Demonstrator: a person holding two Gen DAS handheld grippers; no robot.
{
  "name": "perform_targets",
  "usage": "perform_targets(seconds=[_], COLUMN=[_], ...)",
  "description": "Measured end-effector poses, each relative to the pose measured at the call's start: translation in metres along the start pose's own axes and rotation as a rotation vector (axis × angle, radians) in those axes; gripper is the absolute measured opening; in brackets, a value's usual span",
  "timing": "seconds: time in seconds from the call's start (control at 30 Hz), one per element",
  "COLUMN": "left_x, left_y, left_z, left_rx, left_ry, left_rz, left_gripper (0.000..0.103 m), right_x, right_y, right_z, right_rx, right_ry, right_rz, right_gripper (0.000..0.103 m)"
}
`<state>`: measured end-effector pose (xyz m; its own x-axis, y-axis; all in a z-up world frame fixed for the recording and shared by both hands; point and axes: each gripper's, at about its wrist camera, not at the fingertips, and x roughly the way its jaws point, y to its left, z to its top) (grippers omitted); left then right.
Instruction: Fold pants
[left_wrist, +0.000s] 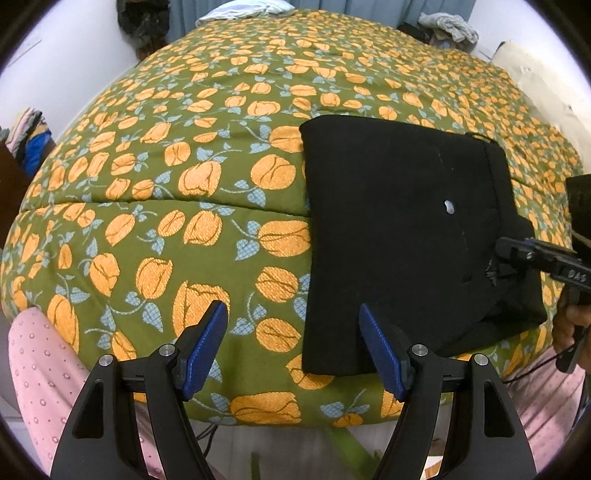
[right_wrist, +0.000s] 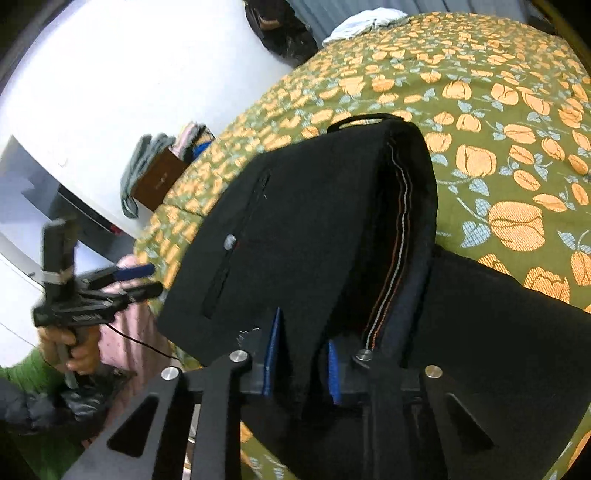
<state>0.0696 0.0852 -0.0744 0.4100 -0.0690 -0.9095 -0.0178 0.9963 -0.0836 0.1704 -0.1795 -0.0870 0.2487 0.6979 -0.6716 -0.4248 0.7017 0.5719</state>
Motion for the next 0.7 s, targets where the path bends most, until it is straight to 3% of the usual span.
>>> perform_targets(seconds=[0.4, 0.7], left_x=[-0.011, -0.011], left_y=[0.004, 0.004], left_z=[0.004, 0.003], left_rx=[-0.015, -0.013], left_ry=[-0.028, -0.029], left_rz=[0.006, -0.008], left_gripper=[0.075, 0.075], right_x=[-0.053, -0.099], right_y=[0.017, 0.004], right_z=[0.002, -0.02], right_rx=[0.133, 0.231], right_ry=[-0.18, -0.277], right_rz=[0.229, 0.306], right_gripper=[0.016, 0.016])
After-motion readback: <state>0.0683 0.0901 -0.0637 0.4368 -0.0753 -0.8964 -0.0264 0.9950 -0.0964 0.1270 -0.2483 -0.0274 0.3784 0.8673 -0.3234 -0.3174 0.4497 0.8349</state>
